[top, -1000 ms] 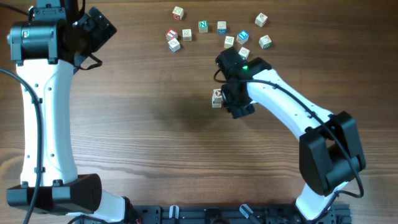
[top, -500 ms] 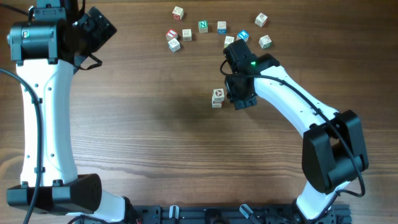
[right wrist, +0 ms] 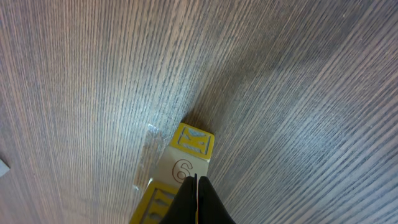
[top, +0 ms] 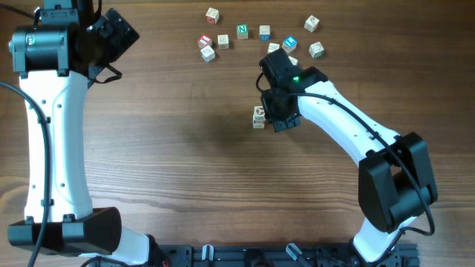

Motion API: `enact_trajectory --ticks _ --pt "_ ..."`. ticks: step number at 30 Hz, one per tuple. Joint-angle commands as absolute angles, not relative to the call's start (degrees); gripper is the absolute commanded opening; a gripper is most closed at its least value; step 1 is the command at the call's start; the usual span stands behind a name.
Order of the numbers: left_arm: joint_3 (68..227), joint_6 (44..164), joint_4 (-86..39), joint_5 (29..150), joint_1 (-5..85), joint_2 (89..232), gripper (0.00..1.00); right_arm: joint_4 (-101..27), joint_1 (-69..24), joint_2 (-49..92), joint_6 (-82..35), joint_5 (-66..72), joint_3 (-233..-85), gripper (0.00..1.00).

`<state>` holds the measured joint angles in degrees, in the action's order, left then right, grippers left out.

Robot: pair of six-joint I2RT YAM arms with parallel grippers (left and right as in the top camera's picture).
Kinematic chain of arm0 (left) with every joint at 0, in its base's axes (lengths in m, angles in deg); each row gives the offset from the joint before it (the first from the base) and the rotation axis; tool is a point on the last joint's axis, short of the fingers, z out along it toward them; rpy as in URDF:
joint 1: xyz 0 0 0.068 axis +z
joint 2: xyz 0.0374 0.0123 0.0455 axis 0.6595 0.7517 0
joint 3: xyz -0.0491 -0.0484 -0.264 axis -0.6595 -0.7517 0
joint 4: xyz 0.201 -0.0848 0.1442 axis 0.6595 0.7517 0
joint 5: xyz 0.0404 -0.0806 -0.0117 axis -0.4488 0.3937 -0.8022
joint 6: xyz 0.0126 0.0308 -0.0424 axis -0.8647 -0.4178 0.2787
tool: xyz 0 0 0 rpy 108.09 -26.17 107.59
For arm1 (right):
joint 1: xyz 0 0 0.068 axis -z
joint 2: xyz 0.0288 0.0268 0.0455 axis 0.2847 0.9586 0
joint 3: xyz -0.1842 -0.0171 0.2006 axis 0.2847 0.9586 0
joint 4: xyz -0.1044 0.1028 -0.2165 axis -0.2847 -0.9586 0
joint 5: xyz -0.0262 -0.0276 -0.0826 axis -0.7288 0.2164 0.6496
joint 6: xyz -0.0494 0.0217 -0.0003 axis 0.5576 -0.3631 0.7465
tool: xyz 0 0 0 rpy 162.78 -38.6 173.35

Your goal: Form a tower

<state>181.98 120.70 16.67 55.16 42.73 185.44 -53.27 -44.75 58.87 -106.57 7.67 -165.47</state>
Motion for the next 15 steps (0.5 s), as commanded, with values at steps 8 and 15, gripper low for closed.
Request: enact_trajectory --ticks 8,15 --pt "181.98 120.21 16.67 54.64 43.04 185.33 1.00 -54.34 -44.99 57.17 -105.30 6.47 -165.32 0.05" --pt "181.98 120.21 16.65 54.64 43.04 185.33 1.00 -55.04 -44.99 57.17 -105.33 6.01 -165.32 0.04"
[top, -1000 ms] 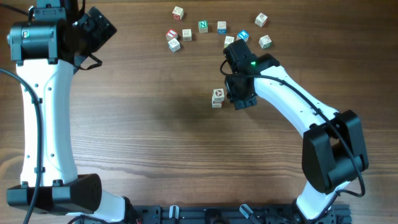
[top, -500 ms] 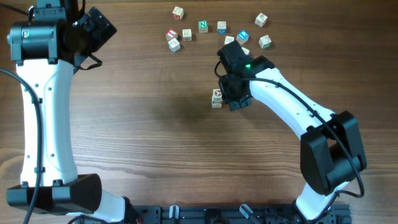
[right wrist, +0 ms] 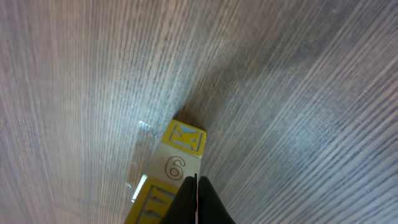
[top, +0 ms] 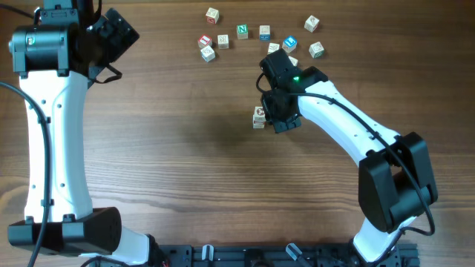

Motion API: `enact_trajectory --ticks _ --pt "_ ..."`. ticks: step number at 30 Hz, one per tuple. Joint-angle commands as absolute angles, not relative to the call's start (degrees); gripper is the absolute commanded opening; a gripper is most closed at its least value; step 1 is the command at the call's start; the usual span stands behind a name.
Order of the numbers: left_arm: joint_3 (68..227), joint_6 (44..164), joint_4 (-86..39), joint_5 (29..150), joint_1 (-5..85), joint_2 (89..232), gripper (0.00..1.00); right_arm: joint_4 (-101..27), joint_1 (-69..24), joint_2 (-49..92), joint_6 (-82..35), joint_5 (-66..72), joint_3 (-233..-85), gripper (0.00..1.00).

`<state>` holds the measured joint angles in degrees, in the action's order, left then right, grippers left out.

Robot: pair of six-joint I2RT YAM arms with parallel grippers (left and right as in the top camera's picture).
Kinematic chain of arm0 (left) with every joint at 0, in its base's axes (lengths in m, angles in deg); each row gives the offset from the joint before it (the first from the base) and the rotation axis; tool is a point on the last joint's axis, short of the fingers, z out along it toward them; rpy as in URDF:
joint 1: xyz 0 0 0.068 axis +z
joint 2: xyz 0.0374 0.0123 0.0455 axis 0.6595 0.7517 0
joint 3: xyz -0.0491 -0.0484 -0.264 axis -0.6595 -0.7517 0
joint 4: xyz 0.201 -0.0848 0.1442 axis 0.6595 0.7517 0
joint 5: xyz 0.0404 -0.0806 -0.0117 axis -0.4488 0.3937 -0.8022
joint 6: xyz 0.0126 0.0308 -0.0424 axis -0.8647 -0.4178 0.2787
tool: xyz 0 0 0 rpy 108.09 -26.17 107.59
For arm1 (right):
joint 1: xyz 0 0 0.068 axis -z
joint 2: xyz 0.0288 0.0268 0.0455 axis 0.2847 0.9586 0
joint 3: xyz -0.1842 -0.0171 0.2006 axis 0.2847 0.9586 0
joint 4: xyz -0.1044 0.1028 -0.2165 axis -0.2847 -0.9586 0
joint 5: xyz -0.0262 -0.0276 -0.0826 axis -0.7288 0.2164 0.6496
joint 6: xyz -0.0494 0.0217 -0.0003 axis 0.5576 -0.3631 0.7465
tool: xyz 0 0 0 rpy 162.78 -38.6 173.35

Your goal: Form a tower

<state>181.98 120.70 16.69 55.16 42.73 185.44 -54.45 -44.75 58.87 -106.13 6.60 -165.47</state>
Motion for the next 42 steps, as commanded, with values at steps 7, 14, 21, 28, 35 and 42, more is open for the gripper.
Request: enact_trajectory --ticks 7,14,21,28,35,42 --pt "181.98 120.21 16.65 54.64 43.04 185.33 1.00 -58.21 -44.97 57.17 -105.26 4.57 -165.32 0.04" --pt "181.98 120.21 16.65 54.64 43.04 185.36 1.00 -57.25 -45.80 57.17 -103.91 -1.66 -165.32 0.04" --pt "181.98 120.21 16.67 54.64 43.04 185.33 1.00 -55.41 -46.87 57.17 -104.01 -1.73 -165.32 0.04" --pt "181.98 120.21 16.65 54.64 43.04 185.33 1.00 -54.21 -46.87 57.17 -103.99 0.59 -165.32 0.04" --pt "181.98 120.21 16.65 54.64 43.04 185.33 1.00 -53.09 -46.87 57.17 -103.99 1.00 -165.32 0.05" --pt "181.98 120.21 16.67 54.64 43.04 185.33 1.00 -53.20 -46.87 57.17 -103.77 0.92 -165.32 0.04"
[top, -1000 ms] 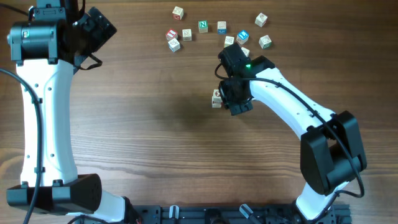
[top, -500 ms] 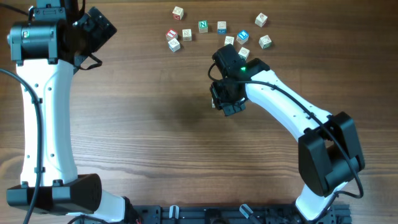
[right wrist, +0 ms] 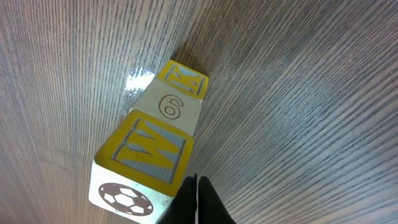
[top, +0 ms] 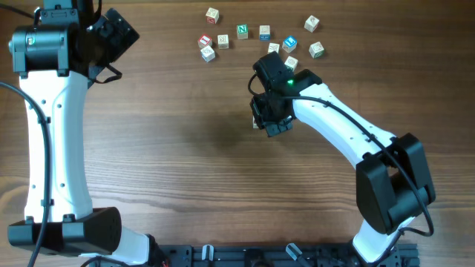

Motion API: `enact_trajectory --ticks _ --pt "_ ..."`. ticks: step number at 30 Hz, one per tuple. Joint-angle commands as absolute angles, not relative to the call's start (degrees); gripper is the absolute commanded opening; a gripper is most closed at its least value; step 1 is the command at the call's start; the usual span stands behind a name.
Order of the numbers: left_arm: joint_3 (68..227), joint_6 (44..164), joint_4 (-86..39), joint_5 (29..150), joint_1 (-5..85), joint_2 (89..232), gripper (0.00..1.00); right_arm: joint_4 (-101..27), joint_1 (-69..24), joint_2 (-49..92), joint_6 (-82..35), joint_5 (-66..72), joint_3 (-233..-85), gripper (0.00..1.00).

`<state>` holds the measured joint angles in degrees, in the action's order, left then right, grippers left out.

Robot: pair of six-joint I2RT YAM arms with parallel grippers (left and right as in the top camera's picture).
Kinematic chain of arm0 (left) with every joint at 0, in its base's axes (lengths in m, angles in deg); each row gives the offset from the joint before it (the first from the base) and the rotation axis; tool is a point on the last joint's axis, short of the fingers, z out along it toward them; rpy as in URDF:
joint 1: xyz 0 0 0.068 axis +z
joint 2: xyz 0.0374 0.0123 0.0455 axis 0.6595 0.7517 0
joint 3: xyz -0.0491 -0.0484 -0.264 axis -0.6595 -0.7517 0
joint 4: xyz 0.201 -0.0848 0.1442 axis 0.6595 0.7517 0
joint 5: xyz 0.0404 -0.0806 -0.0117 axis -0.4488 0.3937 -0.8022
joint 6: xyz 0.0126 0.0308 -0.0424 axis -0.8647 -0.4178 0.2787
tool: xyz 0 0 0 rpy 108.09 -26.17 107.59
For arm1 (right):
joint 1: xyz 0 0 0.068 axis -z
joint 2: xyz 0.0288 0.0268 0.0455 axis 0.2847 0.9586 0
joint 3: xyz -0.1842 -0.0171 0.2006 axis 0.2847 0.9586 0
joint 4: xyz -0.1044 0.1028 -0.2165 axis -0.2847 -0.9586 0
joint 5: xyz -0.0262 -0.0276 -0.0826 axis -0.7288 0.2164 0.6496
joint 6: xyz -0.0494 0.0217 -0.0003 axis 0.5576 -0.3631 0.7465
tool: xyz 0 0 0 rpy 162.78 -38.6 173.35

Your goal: Form a tower

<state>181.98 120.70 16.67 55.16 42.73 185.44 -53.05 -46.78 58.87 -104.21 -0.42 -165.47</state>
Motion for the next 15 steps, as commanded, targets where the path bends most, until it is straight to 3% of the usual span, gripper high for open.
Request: enact_trajectory --ticks 1,9,11,12,13,15 --pt "181.98 120.21 16.65 54.64 43.04 185.36 1.00 -53.79 -46.91 57.17 -103.47 0.44 -165.32 0.04" --pt "181.98 120.21 16.67 54.64 43.04 185.33 1.00 -61.66 -49.01 56.08 -80.58 -2.95 -167.61 0.05" --pt "181.98 120.21 16.65 54.64 43.04 185.33 1.00 -63.48 -48.99 54.94 -74.77 0.04 -170.71 0.12" --pt "181.98 120.21 16.65 54.64 43.04 185.36 1.00 -64.83 -48.92 54.28 -71.88 2.36 -172.66 0.20" --pt "181.98 120.21 16.67 54.64 43.04 185.33 1.00 -65.18 -48.88 53.61 -67.69 3.85 -174.39 0.35" --pt "181.98 120.21 16.67 54.64 43.04 185.33 1.00 -63.19 -48.83 53.28 -56.04 4.50 -176.57 0.98"
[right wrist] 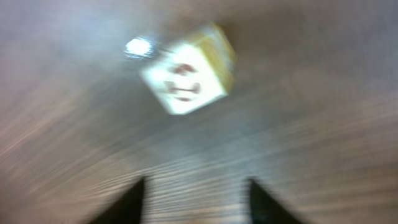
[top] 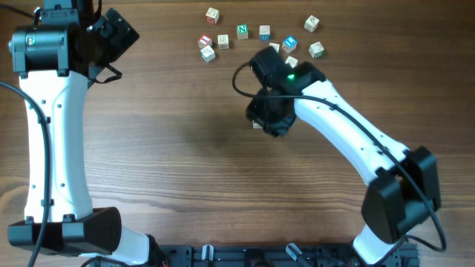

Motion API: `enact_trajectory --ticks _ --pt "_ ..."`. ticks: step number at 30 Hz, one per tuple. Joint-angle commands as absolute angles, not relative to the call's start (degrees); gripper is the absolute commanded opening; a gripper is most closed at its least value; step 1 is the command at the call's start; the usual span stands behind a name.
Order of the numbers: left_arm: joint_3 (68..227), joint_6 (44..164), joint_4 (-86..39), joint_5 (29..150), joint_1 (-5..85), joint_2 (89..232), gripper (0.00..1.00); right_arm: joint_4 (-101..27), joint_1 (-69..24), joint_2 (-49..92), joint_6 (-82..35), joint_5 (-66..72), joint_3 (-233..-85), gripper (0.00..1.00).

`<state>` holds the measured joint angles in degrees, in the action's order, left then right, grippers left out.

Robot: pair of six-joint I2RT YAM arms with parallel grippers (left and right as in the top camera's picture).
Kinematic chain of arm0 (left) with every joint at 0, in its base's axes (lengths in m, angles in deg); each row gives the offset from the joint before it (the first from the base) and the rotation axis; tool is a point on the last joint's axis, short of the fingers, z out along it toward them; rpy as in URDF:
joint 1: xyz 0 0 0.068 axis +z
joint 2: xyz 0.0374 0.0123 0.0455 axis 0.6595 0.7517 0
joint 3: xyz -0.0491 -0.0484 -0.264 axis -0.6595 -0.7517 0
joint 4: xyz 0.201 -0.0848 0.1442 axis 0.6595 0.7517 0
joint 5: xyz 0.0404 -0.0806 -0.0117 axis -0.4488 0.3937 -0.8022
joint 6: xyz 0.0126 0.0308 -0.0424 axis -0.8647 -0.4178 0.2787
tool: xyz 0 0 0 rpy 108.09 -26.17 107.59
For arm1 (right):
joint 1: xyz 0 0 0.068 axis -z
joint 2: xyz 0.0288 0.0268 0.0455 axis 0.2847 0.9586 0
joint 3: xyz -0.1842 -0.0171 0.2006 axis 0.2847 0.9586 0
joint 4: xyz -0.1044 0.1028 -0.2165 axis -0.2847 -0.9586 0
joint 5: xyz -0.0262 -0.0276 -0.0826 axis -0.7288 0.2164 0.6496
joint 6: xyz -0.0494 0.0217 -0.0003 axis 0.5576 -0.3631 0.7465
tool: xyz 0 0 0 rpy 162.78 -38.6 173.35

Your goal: Form a tower

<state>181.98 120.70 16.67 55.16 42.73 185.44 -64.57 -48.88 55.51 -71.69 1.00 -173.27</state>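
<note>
In the blurred right wrist view, a block (right wrist: 186,78) with a white face bearing red marks and a yellow side stands on the wood, ahead of my right gripper (right wrist: 196,205). The gripper is open, its two dark fingertips (right wrist: 132,202) wide apart with nothing between them. Overhead, my right gripper (top: 269,115) hangs over the spot where the small stack stands. Only a sliver of a block (top: 255,124) shows at the gripper's left edge. How many blocks stand there is hidden. My left gripper (top: 117,31) is far off at the back left, its jaws unclear.
Several loose letter blocks (top: 243,31) lie scattered at the back of the wooden table (top: 185,170), just behind the right arm. The left arm's white links run down the left side.
My right gripper was shut beside the yellow-and-white stack; now it is open and has shifted slightly left, over the stack. The wrist view has changed from sharp to blurred.
My right gripper was shut, its tips low beside a short stack showing K, 6 and W faces. It stayed so half a second later. Then the wrist view showed more of the stack, with a football face. Now the gripper is open above it.
</note>
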Motion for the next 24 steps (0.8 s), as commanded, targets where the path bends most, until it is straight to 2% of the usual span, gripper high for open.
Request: enact_trajectory --ticks 1,5,12,16,20,24 --pt "181.98 120.21 16.67 54.64 43.04 185.33 1.00 -61.53 -48.81 53.28 -48.30 4.57 -176.86 1.00" --pt "181.98 120.21 16.65 54.64 43.04 185.36 1.00 -60.57 -48.75 55.46 -43.16 11.85 -176.81 1.00" --pt "181.98 120.21 16.65 54.64 43.04 185.33 1.00 -58.91 -48.68 66.65 -41.59 12.17 -176.81 1.00" --pt "181.98 120.21 16.65 54.64 43.04 185.33 1.00 -57.62 -48.22 69.30 -39.01 10.01 -176.83 1.00" --pt "181.98 120.21 16.67 54.62 43.04 185.33 1.00 -57.01 -44.55 70.70 -37.15 0.46 -176.96 0.99" --pt "181.98 120.21 16.65 54.64 43.04 185.36 1.00 -60.98 -43.30 70.83 -36.30 -2.73 -180.44 0.99"
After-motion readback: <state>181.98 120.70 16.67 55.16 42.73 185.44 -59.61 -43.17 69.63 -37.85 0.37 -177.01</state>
